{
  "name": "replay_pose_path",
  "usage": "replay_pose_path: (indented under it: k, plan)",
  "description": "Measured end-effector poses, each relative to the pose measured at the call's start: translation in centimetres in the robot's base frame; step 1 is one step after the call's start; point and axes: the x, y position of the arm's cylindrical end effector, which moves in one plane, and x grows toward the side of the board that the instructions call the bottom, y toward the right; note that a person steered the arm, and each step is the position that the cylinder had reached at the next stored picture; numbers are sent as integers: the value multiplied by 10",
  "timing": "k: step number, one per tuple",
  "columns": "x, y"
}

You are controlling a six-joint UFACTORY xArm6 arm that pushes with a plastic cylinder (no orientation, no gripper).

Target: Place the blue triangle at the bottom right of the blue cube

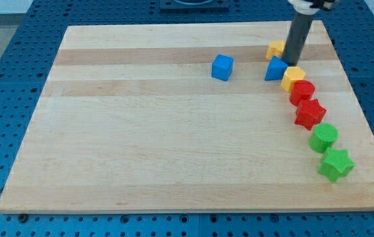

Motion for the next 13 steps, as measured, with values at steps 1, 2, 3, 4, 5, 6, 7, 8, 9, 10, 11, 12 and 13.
replay_pose_path:
  k: [1, 2, 3, 4, 5, 6, 7, 8, 9, 10, 11, 12, 13]
  plan:
    - [10, -19]
    - [23, -33]
    - [26, -41]
    - [32, -41]
    - [45, -41]
    - [52, -41]
    - [53, -47]
    - [53, -54]
    - [53, -62]
    - [53, -69]
    - [57, -70]
    - [90, -72]
    - [101, -90]
